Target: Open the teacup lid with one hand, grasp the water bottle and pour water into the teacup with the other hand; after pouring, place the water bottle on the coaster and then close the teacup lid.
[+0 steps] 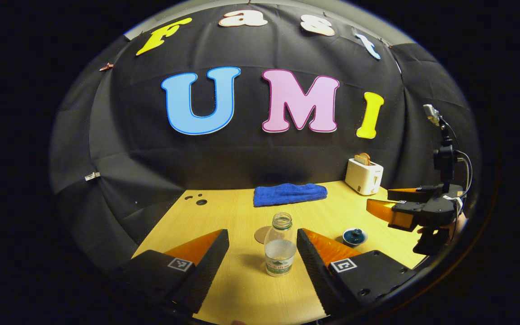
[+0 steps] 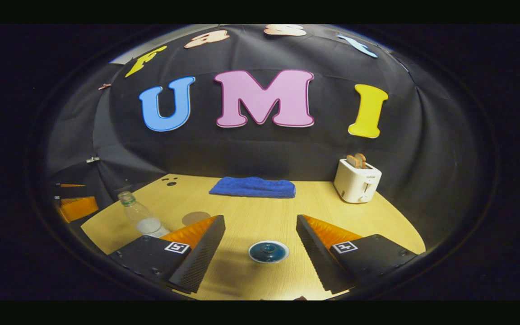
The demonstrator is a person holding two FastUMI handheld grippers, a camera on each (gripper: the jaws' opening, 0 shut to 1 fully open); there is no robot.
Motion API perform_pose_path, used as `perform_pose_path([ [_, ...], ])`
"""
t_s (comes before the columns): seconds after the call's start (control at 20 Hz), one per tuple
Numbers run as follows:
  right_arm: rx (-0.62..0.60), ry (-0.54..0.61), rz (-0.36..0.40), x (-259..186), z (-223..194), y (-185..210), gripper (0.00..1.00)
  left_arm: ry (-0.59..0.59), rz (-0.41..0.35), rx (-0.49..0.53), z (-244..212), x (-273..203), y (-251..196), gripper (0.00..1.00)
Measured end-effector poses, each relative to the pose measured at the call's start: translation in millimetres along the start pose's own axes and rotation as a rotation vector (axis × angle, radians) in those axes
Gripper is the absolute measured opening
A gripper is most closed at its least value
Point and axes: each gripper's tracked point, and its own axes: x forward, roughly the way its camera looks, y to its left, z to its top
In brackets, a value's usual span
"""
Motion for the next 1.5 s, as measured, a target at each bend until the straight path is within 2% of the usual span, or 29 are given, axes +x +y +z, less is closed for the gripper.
perform_pose_path([
  [0.4, 0.059, 0.097, -0.013, 48, -74, -17, 0.96, 0.050, -0.015, -0.023, -31, 25, -8, 0.95],
  [0.6, 0.066, 0.115, -0.001, 64, -91, -13, 0.98, 0.074, -0.024, -0.006, -44, 34, -9, 0.95],
  [0.65, 0.057, 0.121, -0.001, 66, -96, -15, 0.96, 0.077, -0.022, -0.004, -47, 35, -8, 0.95],
  [0.9, 0.079, 0.116, -0.001, 77, -106, -16, 0.99, 0.086, -0.013, -0.033, -51, 41, -8, 0.95],
  [1.0, 0.099, 0.105, 0.000, 80, -105, -17, 0.90, 0.091, -0.011, -0.035, -52, 43, -7, 0.95],
  [1.05, 0.103, 0.100, -0.003, 79, -106, -18, 0.81, 0.091, -0.013, -0.035, -53, 43, -8, 0.95],
  [1.1, 0.105, 0.100, -0.003, 81, -108, -19, 0.77, 0.093, -0.013, -0.033, -55, 44, -9, 0.95],
  [1.3, 0.096, 0.086, -0.006, 80, -112, -21, 0.75, 0.103, -0.007, -0.037, -63, 45, -10, 0.95],
  [1.4, 0.082, 0.074, -0.004, 79, -112, -20, 0.67, 0.109, -0.006, -0.041, -68, 45, -13, 0.95],
  [1.45, 0.081, 0.069, 0.011, 80, -113, -16, 0.72, 0.112, -0.005, -0.042, -71, 45, -13, 0.95],
  [1.5, 0.077, 0.065, 0.017, 80, -113, -14, 0.67, 0.112, -0.003, -0.044, -73, 45, -14, 0.95],
])
